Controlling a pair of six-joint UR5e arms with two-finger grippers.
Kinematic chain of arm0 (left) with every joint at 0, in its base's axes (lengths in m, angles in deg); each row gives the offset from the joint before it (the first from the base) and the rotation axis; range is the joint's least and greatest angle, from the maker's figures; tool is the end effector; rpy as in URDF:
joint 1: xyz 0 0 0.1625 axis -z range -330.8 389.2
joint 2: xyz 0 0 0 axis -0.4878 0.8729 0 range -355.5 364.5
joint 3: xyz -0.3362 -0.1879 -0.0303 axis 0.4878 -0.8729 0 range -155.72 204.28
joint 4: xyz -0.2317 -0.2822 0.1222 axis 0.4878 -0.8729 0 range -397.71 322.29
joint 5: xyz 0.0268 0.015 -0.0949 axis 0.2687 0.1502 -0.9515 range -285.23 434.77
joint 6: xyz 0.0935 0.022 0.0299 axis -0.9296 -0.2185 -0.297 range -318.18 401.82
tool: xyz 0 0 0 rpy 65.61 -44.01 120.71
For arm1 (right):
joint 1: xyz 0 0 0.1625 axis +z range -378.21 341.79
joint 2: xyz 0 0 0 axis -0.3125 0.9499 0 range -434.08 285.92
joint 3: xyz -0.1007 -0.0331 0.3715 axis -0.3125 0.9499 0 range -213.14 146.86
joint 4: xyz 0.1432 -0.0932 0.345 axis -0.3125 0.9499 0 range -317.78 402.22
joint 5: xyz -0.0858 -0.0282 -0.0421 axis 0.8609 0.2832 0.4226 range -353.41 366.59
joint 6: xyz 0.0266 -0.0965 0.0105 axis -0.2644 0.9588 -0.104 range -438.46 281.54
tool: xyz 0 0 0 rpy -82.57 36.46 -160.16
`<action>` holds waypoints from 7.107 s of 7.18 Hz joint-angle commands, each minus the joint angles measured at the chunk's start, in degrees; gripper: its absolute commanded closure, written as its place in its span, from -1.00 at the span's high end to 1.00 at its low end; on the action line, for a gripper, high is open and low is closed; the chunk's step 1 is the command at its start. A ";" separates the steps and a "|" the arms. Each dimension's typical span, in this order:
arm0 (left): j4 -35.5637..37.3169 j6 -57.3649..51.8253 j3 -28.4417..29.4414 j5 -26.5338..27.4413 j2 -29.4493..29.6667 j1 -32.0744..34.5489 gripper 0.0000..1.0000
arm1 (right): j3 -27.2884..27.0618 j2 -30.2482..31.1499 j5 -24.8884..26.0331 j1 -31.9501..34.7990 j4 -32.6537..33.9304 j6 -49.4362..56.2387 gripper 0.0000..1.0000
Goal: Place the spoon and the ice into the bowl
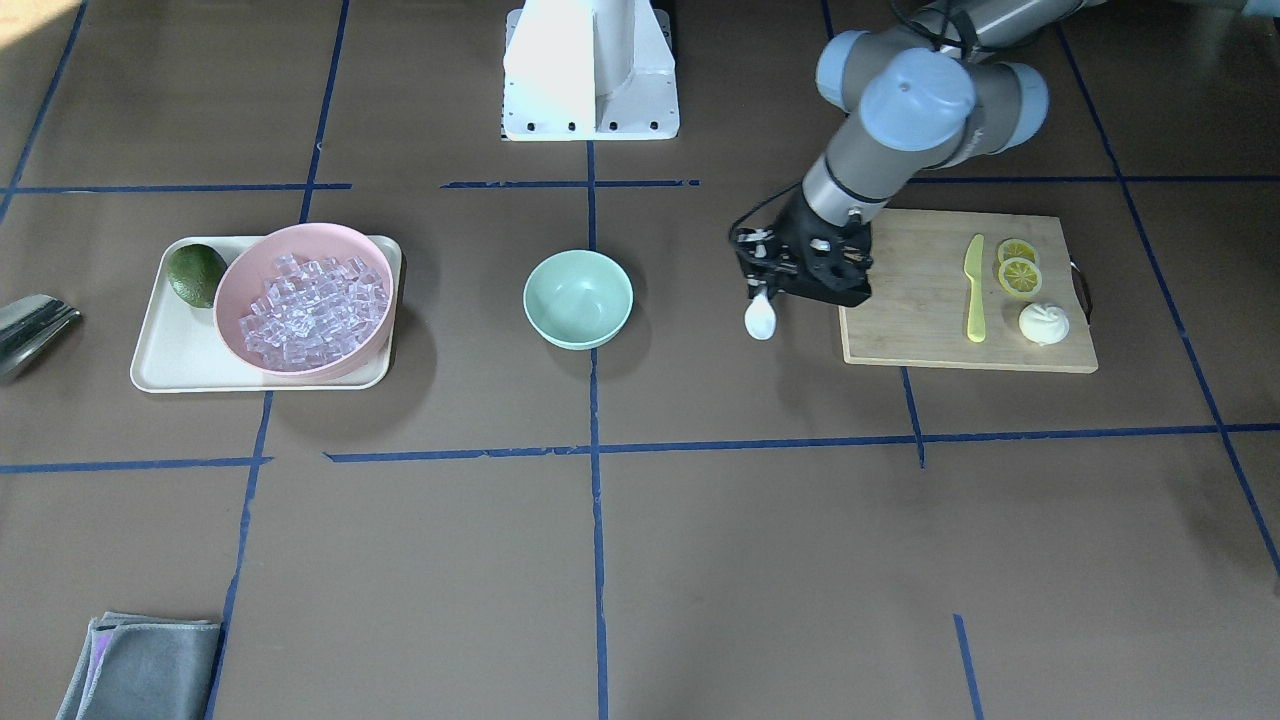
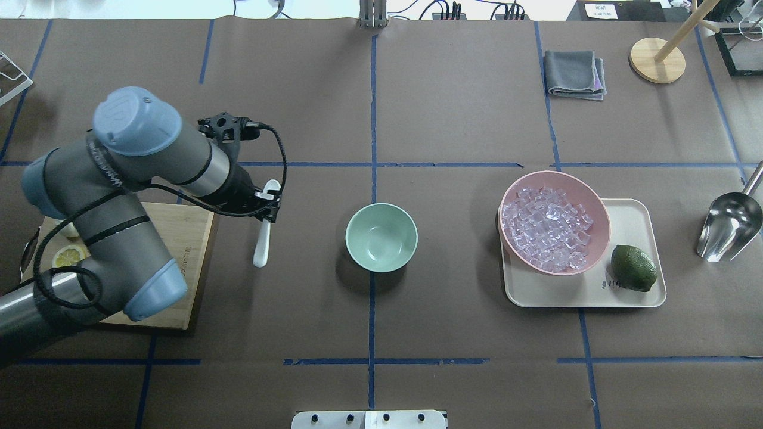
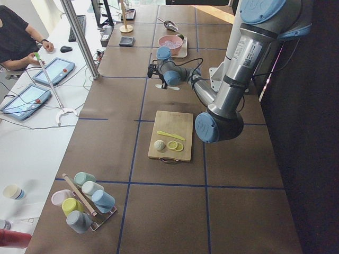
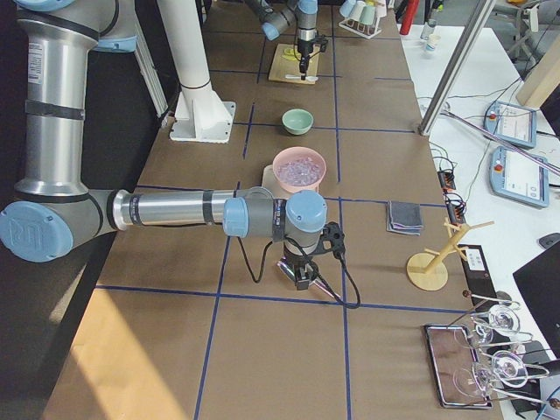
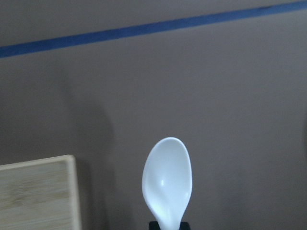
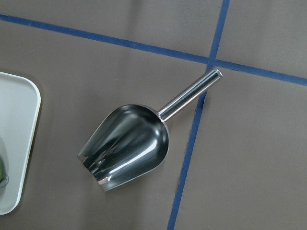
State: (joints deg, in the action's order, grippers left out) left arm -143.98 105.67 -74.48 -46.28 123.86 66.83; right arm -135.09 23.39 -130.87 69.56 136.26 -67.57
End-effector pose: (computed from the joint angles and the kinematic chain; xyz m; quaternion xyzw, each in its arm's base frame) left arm 0.4269 -0.4319 0.2454 0.0305 0.4996 0.0360 0.8649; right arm 0.0431 -0.4120 0.5846 0.0339 -0.4010 -0.1061 0.9093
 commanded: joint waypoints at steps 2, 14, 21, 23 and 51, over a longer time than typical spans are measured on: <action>0.63 10.83 10.34 5.09 14.04 -5.87 -1.00 | 0.00 0.00 0.00 -0.14 0.00 -0.08 1.00; 0.63 14.29 -1.04 7.75 7.69 -6.97 0.96 | -5.06 -2.63 -3.96 -7.58 -1.65 -18.26 1.00; 0.19 -7.00 -16.36 -5.08 -24.46 11.48 0.90 | -5.62 -13.53 15.70 -35.80 -28.12 -89.20 0.99; -0.07 -12.59 -16.99 -6.40 -30.74 16.14 0.91 | -7.28 -15.02 18.09 -38.98 -24.03 -96.82 0.98; -0.95 -17.53 -17.26 -6.75 -34.63 19.06 0.99 | 4.66 -45.36 32.43 -61.84 -13.97 -106.34 0.60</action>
State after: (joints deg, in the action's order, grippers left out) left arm -144.93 88.05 -91.76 -53.06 89.25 85.89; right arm -130.52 -22.24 -98.30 7.80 122.27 -174.07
